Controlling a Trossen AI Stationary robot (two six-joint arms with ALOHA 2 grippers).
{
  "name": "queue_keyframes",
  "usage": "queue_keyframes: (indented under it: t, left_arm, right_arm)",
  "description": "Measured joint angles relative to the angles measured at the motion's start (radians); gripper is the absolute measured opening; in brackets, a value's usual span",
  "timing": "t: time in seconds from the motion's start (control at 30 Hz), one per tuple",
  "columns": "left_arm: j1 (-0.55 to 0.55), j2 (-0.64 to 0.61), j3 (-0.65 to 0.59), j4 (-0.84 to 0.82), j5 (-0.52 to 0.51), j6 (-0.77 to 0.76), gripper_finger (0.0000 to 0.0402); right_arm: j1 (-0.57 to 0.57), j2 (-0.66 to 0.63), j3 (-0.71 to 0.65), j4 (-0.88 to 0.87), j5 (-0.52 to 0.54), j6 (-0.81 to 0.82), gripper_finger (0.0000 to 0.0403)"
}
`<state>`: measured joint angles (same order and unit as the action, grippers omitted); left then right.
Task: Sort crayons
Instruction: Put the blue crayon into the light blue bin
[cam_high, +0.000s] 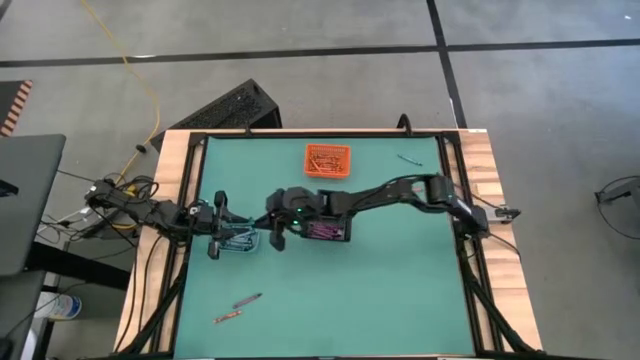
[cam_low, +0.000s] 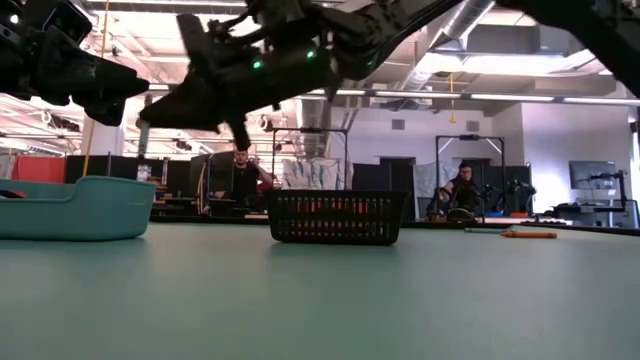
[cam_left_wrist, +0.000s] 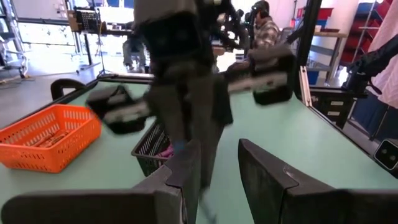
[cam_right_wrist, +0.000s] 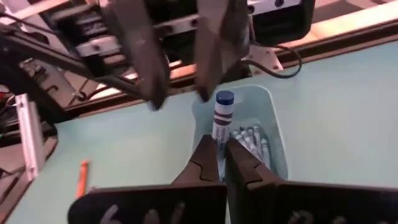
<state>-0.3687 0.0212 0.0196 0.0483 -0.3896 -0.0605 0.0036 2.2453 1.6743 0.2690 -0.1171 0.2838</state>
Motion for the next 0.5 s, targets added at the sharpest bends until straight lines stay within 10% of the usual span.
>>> queue_keyframes:
  t: [0.5]
  left_arm:
    - [0.000,0.000,0.000,0.000,0.001,0.000,0.0095]
  right_arm:
    - [-0.005,0.120,0.148,-0.031,-0.015,-0.001,0.0018]
